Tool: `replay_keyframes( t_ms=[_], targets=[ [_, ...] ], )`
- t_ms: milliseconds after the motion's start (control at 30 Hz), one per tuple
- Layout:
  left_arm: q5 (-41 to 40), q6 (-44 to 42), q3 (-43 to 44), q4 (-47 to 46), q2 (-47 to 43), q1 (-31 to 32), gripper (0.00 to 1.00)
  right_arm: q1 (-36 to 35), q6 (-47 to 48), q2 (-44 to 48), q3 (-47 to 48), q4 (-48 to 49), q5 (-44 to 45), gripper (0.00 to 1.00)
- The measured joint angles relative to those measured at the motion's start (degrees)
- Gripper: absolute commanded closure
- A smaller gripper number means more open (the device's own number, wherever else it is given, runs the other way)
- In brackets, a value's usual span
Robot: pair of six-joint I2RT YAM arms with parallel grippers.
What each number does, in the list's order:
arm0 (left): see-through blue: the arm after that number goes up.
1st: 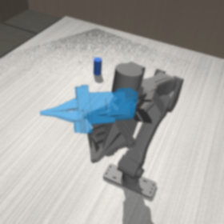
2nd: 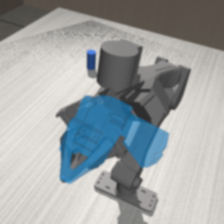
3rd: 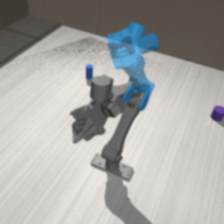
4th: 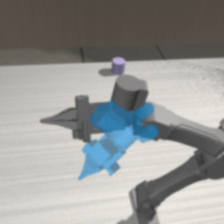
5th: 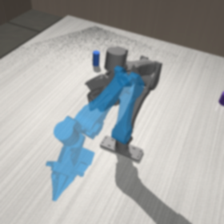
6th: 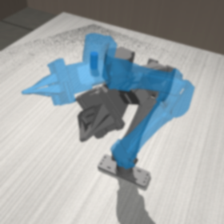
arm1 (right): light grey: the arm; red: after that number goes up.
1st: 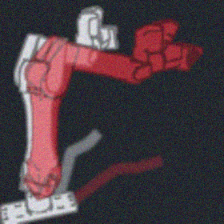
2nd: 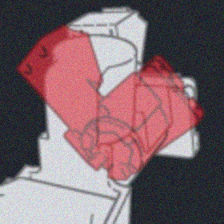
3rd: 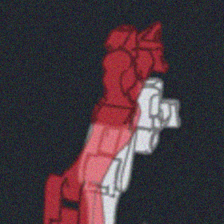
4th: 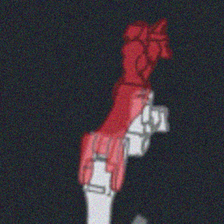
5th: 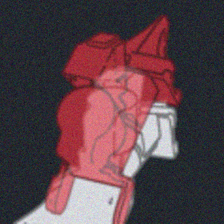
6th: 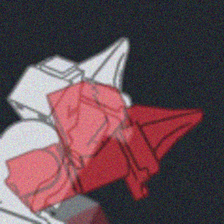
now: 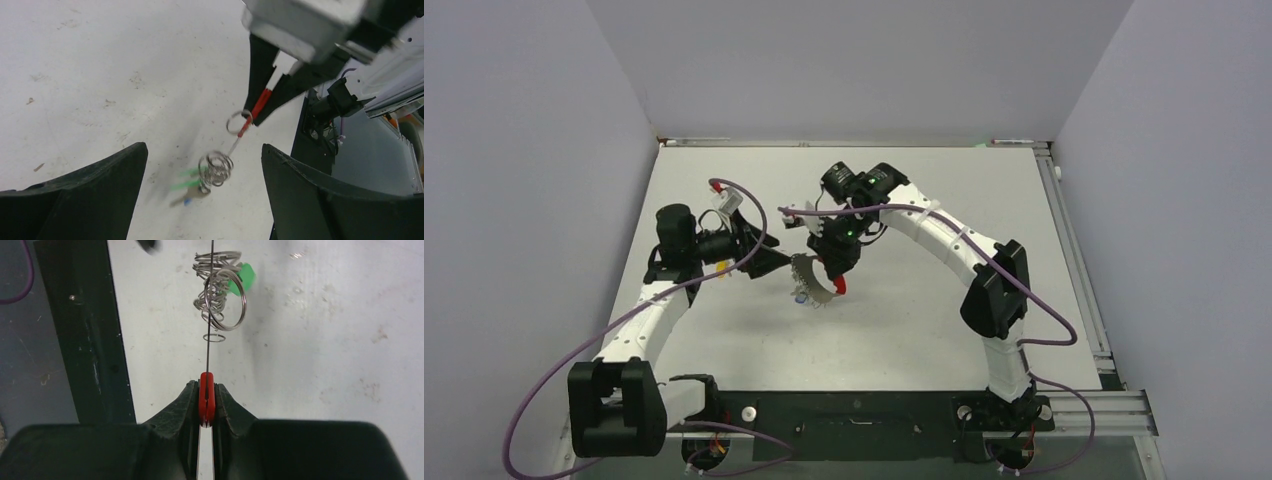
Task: Remove the keys from the keyring
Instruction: Adjust the keyring.
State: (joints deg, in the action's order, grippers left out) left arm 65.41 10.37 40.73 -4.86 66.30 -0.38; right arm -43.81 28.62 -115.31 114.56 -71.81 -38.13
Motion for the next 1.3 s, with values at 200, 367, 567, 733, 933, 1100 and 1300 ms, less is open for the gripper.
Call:
replay_keyframes(
  t_ms=[200,367,567,733,933,1100,1300],
  targets=[
    [0.66,-1.64,-2.03,-3.91,-2.84,4.04,0.27,-8.02,2.21,0.90,-0.59,-0.74,-0.48,0.95],
    [1.53,-5.38,-6.14,-2.10,-7.80,5.33,0.29,-9.09,3.80,1.53,-0.59,-2.16,-0.68,0.95],
    [2.62,-3.78,-10.71,-1.92,-9.25,5.55,0.31,-9.55,5.35,1.46,-0.59,-5.57,-0.74,0.95],
    [4.57,-0.92,-10.80,-2.32,-9.27,5.07,0.32,-9.22,6.34,1.46,-0.57,-6.32,-1.81,0.95],
    [7.61,0.44,-7.96,-0.52,-9.07,6.01,0.32,-5.62,6.69,1.46,-0.39,-6.05,-4.85,0.95],
    [8.66,-3.93,-5.77,6.16,-7.26,9.66,0.38,-3.04,6.75,1.40,0.13,-5.88,-6.40,0.95],
    [7.45,-0.76,-7.39,3.06,-5.86,11.08,0.86,-3.52,7.91,1.38,1.60,-6.38,-9.40,0.95]
  ],
)
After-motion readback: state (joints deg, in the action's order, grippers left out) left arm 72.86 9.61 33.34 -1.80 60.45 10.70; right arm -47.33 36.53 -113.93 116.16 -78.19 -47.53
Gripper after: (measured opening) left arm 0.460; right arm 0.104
